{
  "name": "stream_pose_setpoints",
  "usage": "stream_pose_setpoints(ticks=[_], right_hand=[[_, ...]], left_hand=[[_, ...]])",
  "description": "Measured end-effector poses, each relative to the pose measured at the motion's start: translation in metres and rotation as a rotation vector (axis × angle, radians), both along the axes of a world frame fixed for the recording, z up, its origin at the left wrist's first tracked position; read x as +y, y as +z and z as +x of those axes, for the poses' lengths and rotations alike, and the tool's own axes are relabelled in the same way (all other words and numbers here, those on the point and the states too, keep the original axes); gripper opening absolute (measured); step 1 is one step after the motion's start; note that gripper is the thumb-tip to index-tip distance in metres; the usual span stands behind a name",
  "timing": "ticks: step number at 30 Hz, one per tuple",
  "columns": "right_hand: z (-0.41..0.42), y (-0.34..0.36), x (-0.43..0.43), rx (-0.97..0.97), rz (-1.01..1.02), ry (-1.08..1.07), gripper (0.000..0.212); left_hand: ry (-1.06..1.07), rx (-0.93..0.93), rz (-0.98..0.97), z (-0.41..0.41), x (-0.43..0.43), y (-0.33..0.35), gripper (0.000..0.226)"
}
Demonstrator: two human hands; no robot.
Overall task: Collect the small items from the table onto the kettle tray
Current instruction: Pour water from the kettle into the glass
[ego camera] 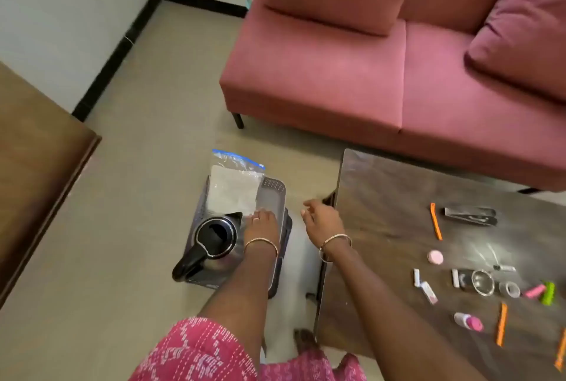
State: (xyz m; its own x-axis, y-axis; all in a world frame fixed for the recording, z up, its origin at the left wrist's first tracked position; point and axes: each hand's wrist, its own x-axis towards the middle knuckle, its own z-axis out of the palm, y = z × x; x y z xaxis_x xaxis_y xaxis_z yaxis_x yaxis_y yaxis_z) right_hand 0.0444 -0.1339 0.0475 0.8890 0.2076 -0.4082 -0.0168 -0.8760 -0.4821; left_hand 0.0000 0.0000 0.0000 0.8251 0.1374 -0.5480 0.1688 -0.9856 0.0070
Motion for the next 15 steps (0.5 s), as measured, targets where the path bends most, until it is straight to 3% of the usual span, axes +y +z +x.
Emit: stream_pose_setpoints(ticks=[4, 15], right_hand=[[0.004, -0.02, -0.007, -0.059, 0.079, -0.152, 0.027], [-0.022, -0.055, -0.001, -0.096, 0.178, -0.401, 0.021]], left_hand=[[-0.039, 0.028, 0.041, 0.021, 0.004, -0.037, 0.052], [-0.039, 0.04, 0.009, 0.033, 0.024, -0.088, 0.032]])
